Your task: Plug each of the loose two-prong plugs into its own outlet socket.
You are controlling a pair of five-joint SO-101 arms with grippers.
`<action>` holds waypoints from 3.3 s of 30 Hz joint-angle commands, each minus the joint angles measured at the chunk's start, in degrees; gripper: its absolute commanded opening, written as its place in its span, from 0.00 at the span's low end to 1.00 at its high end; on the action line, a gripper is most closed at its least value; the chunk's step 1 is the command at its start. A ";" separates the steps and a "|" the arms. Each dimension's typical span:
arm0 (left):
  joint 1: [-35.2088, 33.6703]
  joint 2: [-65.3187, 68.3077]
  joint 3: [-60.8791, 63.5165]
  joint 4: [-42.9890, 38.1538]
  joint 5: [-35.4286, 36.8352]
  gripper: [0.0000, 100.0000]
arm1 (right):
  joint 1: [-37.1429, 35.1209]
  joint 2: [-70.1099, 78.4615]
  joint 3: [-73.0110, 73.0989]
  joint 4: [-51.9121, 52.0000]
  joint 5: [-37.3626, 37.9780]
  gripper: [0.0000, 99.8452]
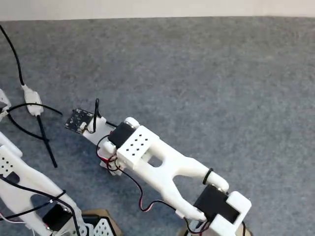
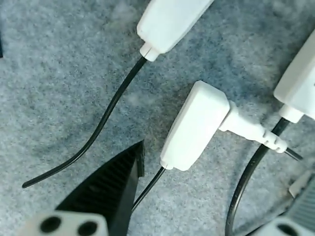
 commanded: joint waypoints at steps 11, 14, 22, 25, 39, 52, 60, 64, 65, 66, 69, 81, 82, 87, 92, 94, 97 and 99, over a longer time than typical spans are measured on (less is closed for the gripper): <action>-1.27 -0.75 -2.42 0.35 -1.58 0.48 | -0.48 3.12 -1.80 -0.92 -0.18 0.01; -1.27 -0.75 -2.33 0.35 -1.49 0.48 | -0.57 3.21 -1.71 -1.19 -0.09 0.01; -1.27 -0.84 -2.33 0.35 -1.32 0.48 | -2.42 12.62 -1.71 -4.35 -0.18 0.01; -1.45 -0.84 -2.51 0.35 -1.32 0.48 | -2.42 14.73 -1.45 -5.58 -0.44 0.01; -1.19 -0.75 -2.33 0.35 -1.32 0.48 | -2.15 16.84 -2.77 -5.14 -0.53 0.01; 1.89 -1.10 -2.24 1.58 -1.32 0.48 | 1.27 -1.63 -16.04 5.41 3.34 0.32; 7.08 -2.51 -1.89 2.29 -1.14 0.47 | 16.75 -11.12 -29.67 8.84 2.90 0.32; 11.38 -11.03 7.34 2.29 -1.49 0.47 | 28.26 -12.26 -30.46 8.57 -1.76 0.32; 12.79 -14.37 11.56 2.29 -1.85 0.47 | 30.73 -12.53 -30.37 8.75 -3.16 0.32; 14.37 -17.98 16.22 2.29 -3.34 0.47 | 33.10 -12.70 -30.02 8.92 -4.22 0.32; 19.65 -30.29 33.01 2.29 -12.92 0.47 | 38.02 -14.81 -27.91 8.66 -5.27 0.32; 39.34 -63.78 79.96 1.93 -30.59 0.42 | 46.37 -44.18 32.13 -21.32 1.41 0.19; 40.92 -64.40 81.71 1.93 -25.93 0.42 | 46.90 -46.46 38.02 -23.60 2.11 0.19; 45.58 -62.99 88.66 0.70 -5.45 0.43 | 49.01 -56.31 57.27 -29.85 4.92 0.19; 49.19 -60.70 91.65 -2.02 9.41 0.43 | 49.54 -65.63 64.92 -30.11 4.75 0.19; 51.21 -59.91 91.74 -1.85 13.98 0.43 | 49.63 -69.14 66.68 -29.93 4.75 0.19; 54.11 -58.42 92.18 -1.85 19.69 0.43 | 49.63 -73.19 68.79 -29.05 4.75 0.19; 54.90 -56.75 92.18 -2.81 22.95 0.43 | 49.63 -75.03 69.76 -26.42 4.75 0.19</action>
